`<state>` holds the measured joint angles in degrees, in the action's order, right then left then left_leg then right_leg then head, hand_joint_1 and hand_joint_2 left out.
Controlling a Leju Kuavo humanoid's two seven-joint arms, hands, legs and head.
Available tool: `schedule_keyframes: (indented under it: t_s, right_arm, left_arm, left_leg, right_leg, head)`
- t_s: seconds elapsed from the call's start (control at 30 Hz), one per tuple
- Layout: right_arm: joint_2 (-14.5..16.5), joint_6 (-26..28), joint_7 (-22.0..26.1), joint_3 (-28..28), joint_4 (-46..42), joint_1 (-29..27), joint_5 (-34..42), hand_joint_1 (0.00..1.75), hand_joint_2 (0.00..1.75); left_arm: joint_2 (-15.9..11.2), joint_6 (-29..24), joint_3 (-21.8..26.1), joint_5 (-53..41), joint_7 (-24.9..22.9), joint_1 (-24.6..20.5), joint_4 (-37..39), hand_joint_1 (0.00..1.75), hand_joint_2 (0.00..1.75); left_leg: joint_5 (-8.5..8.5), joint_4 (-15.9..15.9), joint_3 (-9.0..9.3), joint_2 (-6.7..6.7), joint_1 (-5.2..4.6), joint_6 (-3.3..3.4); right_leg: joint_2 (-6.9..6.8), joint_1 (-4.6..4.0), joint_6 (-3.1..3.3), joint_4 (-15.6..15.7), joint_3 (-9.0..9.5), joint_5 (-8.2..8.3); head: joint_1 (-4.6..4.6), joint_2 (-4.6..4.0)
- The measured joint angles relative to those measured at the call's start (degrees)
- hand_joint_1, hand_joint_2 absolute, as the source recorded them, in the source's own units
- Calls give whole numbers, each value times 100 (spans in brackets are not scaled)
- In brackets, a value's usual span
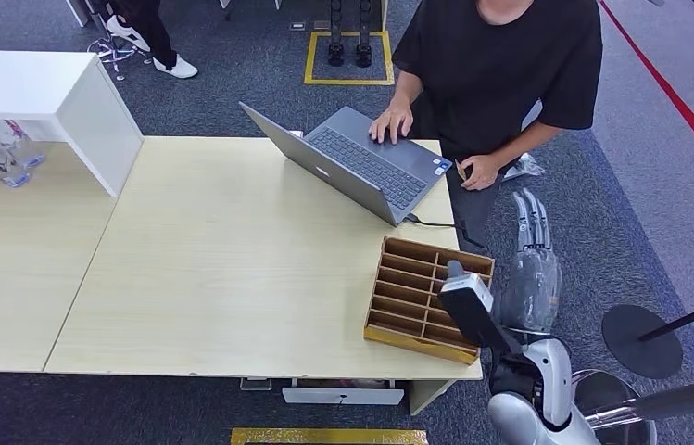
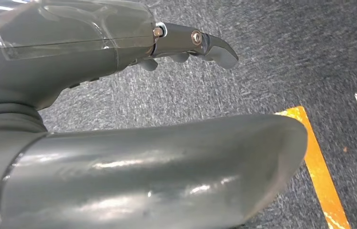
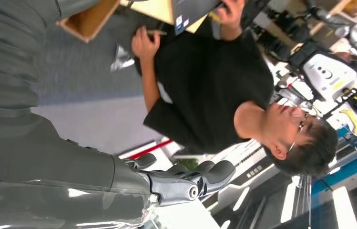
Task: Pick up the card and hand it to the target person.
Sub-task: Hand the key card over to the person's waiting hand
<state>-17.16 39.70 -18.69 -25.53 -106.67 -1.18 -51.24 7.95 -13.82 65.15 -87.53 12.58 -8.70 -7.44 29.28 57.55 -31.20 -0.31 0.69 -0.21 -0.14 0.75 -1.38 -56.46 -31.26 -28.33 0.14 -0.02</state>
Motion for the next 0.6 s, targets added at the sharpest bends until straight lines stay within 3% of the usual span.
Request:
schedule_keyframes:
  t_s: [0.33,0.6]
  right_arm:
    - [1065,6,1319,665,389,-571,913,0,175]
    - [1457,6,1285,806,770,-678,1084,0,175]
  left_arm:
    - [-4,-47,202,-25,9,8,1,0,0]
    - [-8,-67,359,-37,27,6,1,0,0]
  left_leg:
    - [0,-1,0,1,1,0]
    - [0,-1,0,1,1,0]
  right_leg:
    - [2,-2,0,0,-1,0]
    - [2,0,0,0,-1,0]
  head:
    - [0,0]
    - [0,0]
